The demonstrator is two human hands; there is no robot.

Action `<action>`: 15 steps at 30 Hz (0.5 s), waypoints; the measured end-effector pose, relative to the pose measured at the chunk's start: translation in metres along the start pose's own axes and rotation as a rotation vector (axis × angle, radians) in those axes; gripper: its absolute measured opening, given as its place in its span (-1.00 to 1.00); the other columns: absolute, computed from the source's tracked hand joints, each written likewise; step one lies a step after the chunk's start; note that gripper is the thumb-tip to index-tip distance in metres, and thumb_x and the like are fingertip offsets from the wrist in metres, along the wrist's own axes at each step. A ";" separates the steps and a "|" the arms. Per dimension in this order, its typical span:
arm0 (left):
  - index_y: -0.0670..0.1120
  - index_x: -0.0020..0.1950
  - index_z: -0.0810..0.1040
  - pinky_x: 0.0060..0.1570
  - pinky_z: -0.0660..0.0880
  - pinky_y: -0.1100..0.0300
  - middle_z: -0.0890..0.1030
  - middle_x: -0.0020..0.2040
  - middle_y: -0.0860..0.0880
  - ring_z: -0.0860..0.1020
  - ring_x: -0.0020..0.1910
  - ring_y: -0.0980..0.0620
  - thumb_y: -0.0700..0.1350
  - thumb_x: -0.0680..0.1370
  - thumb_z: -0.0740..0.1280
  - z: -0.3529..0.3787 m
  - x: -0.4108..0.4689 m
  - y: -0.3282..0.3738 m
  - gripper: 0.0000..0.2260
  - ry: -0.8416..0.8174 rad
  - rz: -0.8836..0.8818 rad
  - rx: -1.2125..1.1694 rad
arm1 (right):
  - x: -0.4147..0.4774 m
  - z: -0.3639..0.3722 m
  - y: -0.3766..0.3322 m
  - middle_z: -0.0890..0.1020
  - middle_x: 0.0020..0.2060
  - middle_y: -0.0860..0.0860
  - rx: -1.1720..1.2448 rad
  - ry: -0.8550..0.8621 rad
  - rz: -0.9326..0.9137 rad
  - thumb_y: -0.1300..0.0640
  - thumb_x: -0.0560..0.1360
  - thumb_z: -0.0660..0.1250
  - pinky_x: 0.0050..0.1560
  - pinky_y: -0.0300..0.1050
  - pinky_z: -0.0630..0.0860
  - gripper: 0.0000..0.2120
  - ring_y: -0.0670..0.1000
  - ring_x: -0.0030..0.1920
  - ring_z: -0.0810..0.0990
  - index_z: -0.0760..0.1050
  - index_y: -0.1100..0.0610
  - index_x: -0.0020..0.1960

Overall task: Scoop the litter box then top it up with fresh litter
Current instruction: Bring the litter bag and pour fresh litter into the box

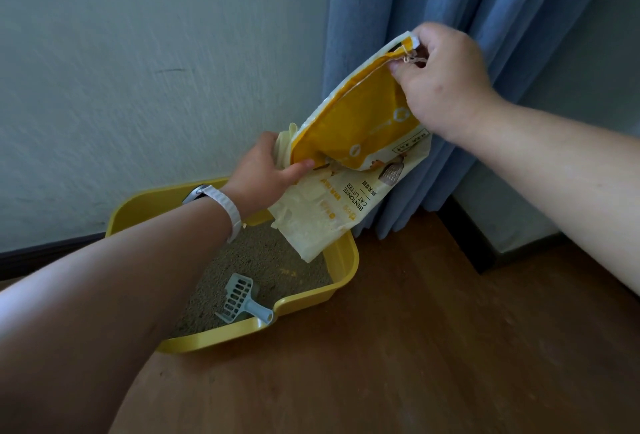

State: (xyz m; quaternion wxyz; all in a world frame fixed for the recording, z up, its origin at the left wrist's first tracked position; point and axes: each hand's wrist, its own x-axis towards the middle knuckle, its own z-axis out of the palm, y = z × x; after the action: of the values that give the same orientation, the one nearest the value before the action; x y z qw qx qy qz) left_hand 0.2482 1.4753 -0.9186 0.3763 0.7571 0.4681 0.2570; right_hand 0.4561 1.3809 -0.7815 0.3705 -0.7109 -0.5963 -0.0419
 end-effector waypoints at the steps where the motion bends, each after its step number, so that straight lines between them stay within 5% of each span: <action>1: 0.00 0.33 0.35 -0.18 0.50 0.18 0.51 0.01 0.10 0.53 -0.05 0.15 0.24 0.45 0.42 0.001 0.001 0.000 -0.43 0.006 0.006 0.005 | 0.000 0.000 0.001 0.62 -0.09 0.06 0.000 0.003 0.000 0.06 0.56 0.30 -0.06 -0.02 0.59 -0.79 0.02 -0.08 0.59 0.52 0.21 0.04; 15: 0.02 0.18 0.38 -0.23 0.47 0.16 0.52 -0.04 0.05 0.53 -0.11 0.10 0.22 0.46 0.42 0.013 0.019 -0.006 -0.55 0.052 0.037 0.055 | 0.008 0.014 0.015 0.60 -0.14 0.04 0.013 -0.001 0.010 0.08 0.54 0.32 -0.16 -0.13 0.50 -0.79 0.00 -0.12 0.55 0.52 0.23 0.01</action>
State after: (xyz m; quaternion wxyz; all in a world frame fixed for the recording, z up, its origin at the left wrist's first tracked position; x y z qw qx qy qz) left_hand 0.2631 1.4894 -0.9304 0.3382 0.7688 0.4707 0.2703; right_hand 0.4666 1.3957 -0.7947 0.3751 -0.7115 -0.5931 -0.0356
